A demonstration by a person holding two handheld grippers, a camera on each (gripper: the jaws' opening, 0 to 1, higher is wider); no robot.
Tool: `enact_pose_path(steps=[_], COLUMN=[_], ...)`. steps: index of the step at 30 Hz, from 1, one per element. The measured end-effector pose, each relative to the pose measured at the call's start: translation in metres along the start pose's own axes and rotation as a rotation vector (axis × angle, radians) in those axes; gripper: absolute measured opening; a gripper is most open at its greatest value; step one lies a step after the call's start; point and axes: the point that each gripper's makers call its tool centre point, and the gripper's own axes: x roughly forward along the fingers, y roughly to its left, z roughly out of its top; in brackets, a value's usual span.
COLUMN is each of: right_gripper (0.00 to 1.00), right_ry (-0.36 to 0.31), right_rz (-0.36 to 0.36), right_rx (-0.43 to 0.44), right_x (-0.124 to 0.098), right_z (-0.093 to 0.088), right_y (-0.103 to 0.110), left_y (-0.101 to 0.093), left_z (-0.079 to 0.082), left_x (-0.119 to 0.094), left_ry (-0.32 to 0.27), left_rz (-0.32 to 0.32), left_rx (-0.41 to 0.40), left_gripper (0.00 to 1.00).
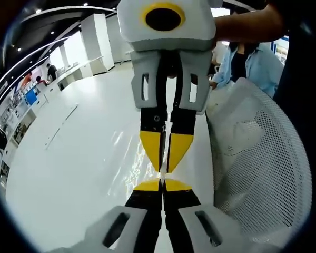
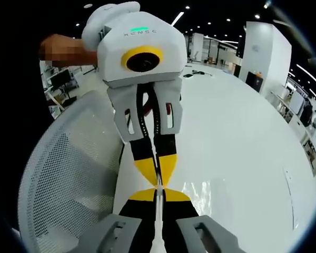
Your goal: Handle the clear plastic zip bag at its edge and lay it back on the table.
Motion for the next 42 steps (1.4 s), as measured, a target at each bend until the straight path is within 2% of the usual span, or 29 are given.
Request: enact_pose_path(steps=[11,14,17,22,34,37,42], right_gripper=[0.0,0.0,0.0,0.0,0.0,0.0,0.0], right_ry=[0.011,0.02,0.025,0.035,0.055,0.055,0.049], right_rz=[-0.006,-0.006,-0.006,-0.007,-0.003,-0.005,-0.006], right_rx=[0.014,0.014,0.012,0.012,0.011,0.009,0.011], right_x=[-0.0001,0.0012,0.0017,0.0036,0.0078,0.0078,0.0081], right_z=[-0.0034,-0.0033,-0.003,-0.004,-0.0036,-0.0034,-0.0034], right_y=[0.0017,0.0011,0.0008,-0.0018,-0.001,-0.0011,-0.0009], left_y=[0.0006,0.0017,0.0036,0.0043,-0.0013,-0.0024,-0.0013], left_z=[-0.0033,-0.0056,-0.0073,-0.0069,0.0003,0.0008,0.0005], left_x=[0.0004,0.0013,0.0015,0.0026,0.0029,0.0028,0.0025], left_ry=[0.002,0.006,0.001,0.007,0.019,0.019,0.007], left_rz=[-0.001,0.005,0.009,0.009,-0.001,0.0,-0.001], left_rx=[-0.003,0.017,-0.013,0.028,0.06,0.095,0.075], left_gripper=[0.0,0.0,0.0,0.0,0.0,0.0,0.0])
